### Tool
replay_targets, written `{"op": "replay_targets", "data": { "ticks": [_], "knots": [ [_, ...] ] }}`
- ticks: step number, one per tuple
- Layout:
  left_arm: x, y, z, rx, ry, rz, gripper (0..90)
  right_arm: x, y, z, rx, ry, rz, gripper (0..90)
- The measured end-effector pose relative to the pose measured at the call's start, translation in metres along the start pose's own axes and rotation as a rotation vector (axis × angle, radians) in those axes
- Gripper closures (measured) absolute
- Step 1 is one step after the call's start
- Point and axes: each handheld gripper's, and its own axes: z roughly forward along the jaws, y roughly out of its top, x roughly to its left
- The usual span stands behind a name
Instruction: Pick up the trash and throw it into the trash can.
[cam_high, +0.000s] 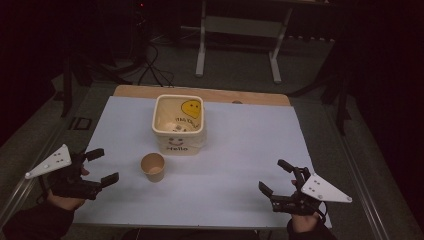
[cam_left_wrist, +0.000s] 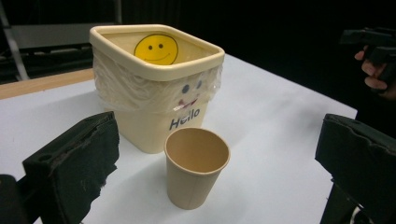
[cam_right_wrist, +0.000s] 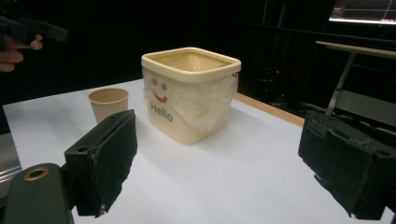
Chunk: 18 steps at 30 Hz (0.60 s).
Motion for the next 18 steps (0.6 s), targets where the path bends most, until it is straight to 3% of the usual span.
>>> {"op": "replay_targets", "data": {
  "ticks": [7,12,18],
  "knots": [
    [0.001,0.024,0.001,0.077,-0.023,0.02,0.4,0.002,0.0,0.004,0.008,0.019,-0.007,11.4],
    [0.001,0.034,0.005,0.106,-0.028,0.046,0.4,0.001,0.0,0.004,0.005,0.027,-0.005,11.4],
    [0.0,0.041,0.017,0.141,-0.066,0.068,0.4,0.001,0.0,0.004,0.004,0.027,-0.004,11.5]
  ]
}}
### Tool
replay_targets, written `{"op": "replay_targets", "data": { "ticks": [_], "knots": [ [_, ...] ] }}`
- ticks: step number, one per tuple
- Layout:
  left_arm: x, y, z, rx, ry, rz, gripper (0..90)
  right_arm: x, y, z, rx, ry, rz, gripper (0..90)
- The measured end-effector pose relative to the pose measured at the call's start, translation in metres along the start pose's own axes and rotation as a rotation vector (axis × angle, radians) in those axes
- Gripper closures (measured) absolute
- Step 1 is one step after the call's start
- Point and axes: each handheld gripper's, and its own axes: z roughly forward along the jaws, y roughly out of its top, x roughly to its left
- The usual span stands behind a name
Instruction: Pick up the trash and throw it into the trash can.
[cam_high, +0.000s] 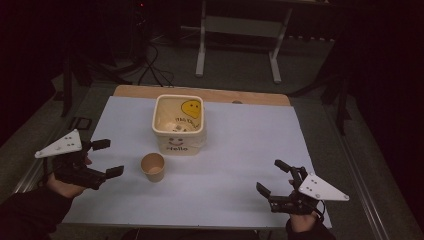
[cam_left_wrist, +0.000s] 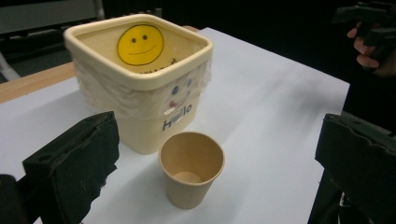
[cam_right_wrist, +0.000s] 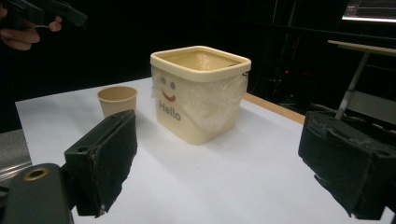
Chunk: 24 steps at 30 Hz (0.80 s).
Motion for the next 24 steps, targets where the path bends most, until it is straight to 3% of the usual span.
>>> {"op": "replay_targets", "data": {
  "ticks": [5,12,19,24],
  "knots": [
    [0.0,0.011,0.013,0.047,-0.017,0.03,0.4,0.001,0.0,0.001,0.007,0.004,-0.001,11.4],
    [0.0,0.021,0.024,0.095,-0.042,0.032,0.4,0.001,0.0,0.001,0.011,0.006,-0.005,11.4],
    [-0.001,0.03,0.041,0.208,-0.026,0.086,0.4,0.002,0.0,0.003,0.026,0.012,-0.016,11.4],
    [-0.002,0.033,0.049,0.263,-0.033,0.11,0.4,0.003,-0.001,0.005,0.041,0.022,-0.022,11.4]
  ]
}}
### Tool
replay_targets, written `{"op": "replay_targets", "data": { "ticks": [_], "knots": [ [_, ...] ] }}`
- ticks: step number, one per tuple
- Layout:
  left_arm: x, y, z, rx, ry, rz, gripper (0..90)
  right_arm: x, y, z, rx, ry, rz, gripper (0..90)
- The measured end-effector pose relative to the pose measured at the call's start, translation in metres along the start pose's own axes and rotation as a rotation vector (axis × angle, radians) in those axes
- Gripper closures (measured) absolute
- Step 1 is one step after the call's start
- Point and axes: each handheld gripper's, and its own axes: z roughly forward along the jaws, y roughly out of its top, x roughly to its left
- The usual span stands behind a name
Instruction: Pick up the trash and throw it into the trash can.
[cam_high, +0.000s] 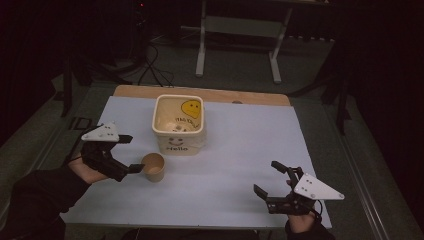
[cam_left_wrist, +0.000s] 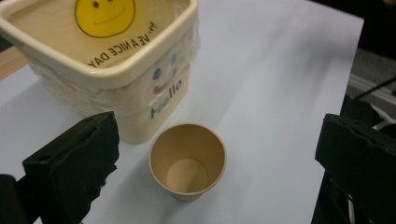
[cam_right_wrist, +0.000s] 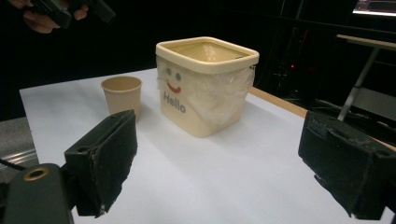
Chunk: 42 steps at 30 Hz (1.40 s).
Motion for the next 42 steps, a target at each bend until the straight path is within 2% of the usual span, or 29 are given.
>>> {"op": "replay_targets", "data": {
  "ticks": [4,13,15,19,20,25,29,30,31,32,36,37,39,40,42],
  "knots": [
    [0.001,0.005,0.003,0.03,0.003,0.018,0.4,0.001,0.0,0.0,0.0,0.001,-0.001,11.4],
    [0.006,0.014,0.014,0.143,-0.002,0.04,0.4,0.001,-0.001,0.003,0.012,0.007,-0.006,11.4],
    [0.006,0.015,0.016,0.154,-0.016,0.039,0.4,0.001,-0.001,0.003,0.014,0.007,-0.006,11.4],
    [0.008,0.015,0.02,0.177,-0.013,0.043,0.4,0.001,-0.001,0.003,0.018,0.009,-0.007,11.4],
    [0.008,0.015,0.02,0.191,-0.029,0.039,0.4,0.002,-0.001,0.003,0.019,0.009,-0.006,11.4],
    [0.01,0.016,0.025,0.23,-0.032,0.042,0.4,0.001,-0.001,0.004,0.022,0.01,-0.01,11.5],
    [0.011,0.016,0.031,0.261,-0.028,0.057,0.4,0.002,-0.001,0.005,0.024,0.01,-0.009,11.4],
    [0.011,0.016,0.034,0.276,-0.044,0.061,0.4,0.002,-0.001,0.005,0.025,0.008,-0.01,11.4],
    [0.011,0.016,0.036,0.283,-0.036,0.064,0.4,0.002,-0.002,0.005,0.029,-0.001,-0.013,11.5],
    [0.011,0.016,0.037,0.292,-0.05,0.063,0.4,0.002,-0.002,0.005,0.03,-0.001,-0.012,11.5],
    [0.011,0.015,0.045,0.319,-0.047,0.072,0.4,0.002,-0.002,0.005,0.014,-0.001,-0.011,11.4],
    [0.012,0.015,0.047,0.33,-0.061,0.072,0.4,0.002,-0.002,0.005,0.014,-0.001,-0.009,11.4],
    [0.012,0.015,0.051,0.336,-0.058,0.079,0.4,0.002,-0.002,0.005,0.018,-0.001,-0.008,11.4],
    [0.012,0.015,0.053,0.344,-0.073,0.079,0.4,0.002,-0.003,0.006,0.018,0.001,-0.006,11.4],
    [0.012,0.015,0.057,0.354,-0.067,0.09,0.4,0.002,-0.002,0.006,0.022,0.004,-0.006,11.4]
  ]
}}
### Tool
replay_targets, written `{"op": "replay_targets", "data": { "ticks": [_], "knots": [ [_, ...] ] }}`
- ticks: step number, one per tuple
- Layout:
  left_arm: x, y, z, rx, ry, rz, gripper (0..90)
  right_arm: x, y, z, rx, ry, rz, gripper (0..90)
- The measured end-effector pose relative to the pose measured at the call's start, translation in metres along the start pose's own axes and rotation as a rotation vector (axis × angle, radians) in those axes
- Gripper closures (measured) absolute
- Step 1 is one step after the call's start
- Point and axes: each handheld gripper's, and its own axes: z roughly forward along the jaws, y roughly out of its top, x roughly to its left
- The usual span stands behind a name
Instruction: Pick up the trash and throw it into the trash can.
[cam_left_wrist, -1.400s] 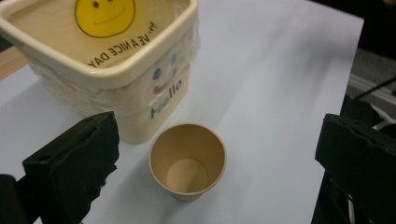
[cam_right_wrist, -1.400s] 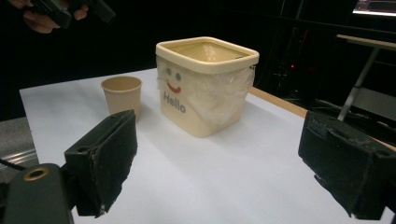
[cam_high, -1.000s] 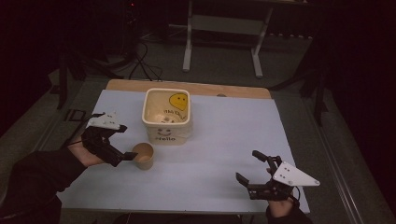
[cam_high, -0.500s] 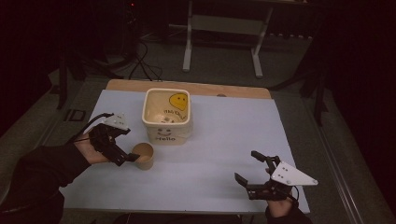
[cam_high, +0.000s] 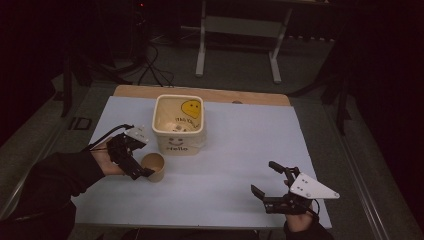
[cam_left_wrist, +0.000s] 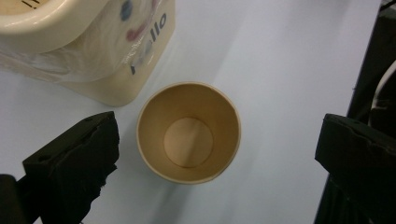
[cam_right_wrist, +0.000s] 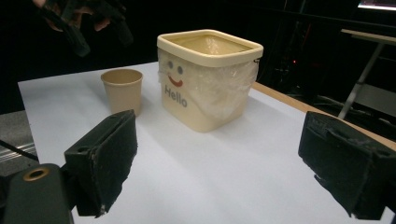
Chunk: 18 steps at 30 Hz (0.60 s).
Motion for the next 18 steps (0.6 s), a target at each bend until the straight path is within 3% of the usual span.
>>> {"op": "replay_targets", "data": {
  "ticks": [12,13,18],
  "knots": [
    [0.004,0.002,0.018,0.059,-0.007,0.019,0.5,-0.001,-0.001,0.001,0.015,0.008,-0.001,11.6],
    [0.007,0.0,0.025,0.087,-0.002,0.022,0.5,-0.001,-0.001,0.001,0.016,0.012,0.0,11.6],
    [0.009,-0.002,0.032,0.114,-0.001,0.024,0.5,-0.001,-0.001,0.002,0.018,0.015,0.0,11.6]
  ]
}}
